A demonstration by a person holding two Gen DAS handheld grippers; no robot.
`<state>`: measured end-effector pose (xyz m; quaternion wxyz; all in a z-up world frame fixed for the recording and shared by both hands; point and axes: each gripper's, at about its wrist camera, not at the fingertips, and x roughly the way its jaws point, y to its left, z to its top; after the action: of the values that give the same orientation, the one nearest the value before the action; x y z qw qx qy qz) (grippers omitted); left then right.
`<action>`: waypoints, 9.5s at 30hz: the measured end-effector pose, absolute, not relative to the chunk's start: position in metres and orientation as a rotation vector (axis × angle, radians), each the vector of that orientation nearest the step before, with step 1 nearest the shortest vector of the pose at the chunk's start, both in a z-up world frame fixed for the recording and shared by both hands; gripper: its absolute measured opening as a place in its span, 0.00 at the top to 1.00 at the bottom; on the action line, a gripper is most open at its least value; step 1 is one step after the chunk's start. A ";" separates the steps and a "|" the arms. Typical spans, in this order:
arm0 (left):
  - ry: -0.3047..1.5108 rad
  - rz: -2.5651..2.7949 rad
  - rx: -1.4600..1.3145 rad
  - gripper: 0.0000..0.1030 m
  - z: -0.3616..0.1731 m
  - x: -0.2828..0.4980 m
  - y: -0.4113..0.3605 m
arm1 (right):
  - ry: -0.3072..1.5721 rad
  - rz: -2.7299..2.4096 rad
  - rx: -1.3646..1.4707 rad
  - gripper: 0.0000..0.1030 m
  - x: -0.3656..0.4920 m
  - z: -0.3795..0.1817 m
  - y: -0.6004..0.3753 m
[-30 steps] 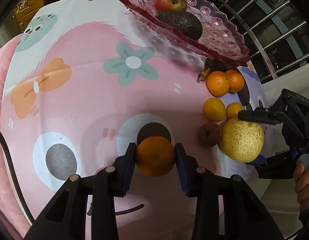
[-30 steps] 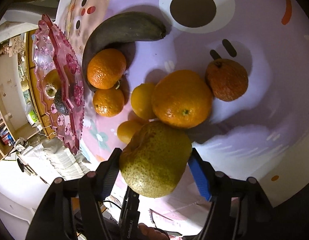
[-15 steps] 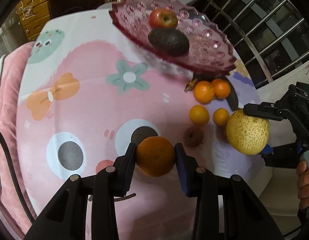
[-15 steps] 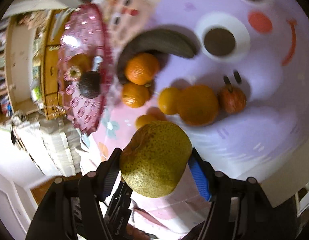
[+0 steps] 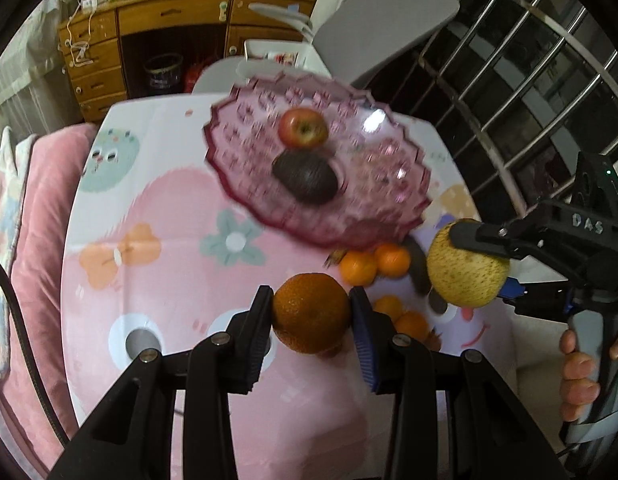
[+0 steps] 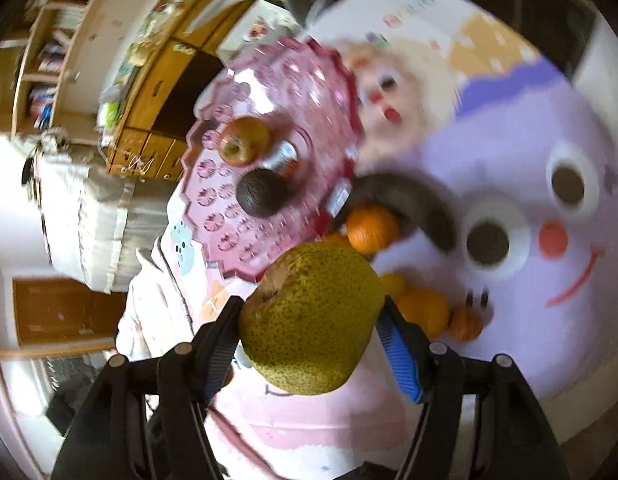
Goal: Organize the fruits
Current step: 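Place the orange and pear into the pink bowl, opening both tools, then withdraw both tools from the bowl, then grasp the brown shriveled fruit with the left tool while the right tool grasps a large orange, then drop both held fruits into the pink bowl and open the tools, then grasp a mandarin with the left tool while the right tool grasps a small brown fruit, then carry the mandarin and brown fruit over the pink bowl and open both tools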
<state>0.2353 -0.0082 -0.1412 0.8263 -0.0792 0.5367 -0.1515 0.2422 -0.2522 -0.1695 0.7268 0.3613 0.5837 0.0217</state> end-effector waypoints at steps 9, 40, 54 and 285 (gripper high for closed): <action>1.088 -0.279 -0.190 0.64 -0.138 0.271 -0.035 | 1.149 0.132 0.558 0.35 0.276 -0.154 -0.260; 1.134 -0.225 -0.145 0.29 -0.175 0.304 -0.058 | 1.067 0.225 0.384 0.33 0.299 -0.164 -0.248; 1.149 -0.261 -0.123 0.28 -0.168 0.260 -0.053 | 0.996 0.187 0.297 0.33 0.244 -0.146 -0.264; 1.105 -0.336 -0.165 0.67 -0.138 0.292 -0.039 | 0.985 0.265 0.038 0.71 0.269 -0.121 -0.219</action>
<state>0.2923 -0.0392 -0.1382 0.8347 -0.0780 0.5216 -0.1586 0.2686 -0.2190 -0.1214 0.8725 0.0184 0.4715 0.1267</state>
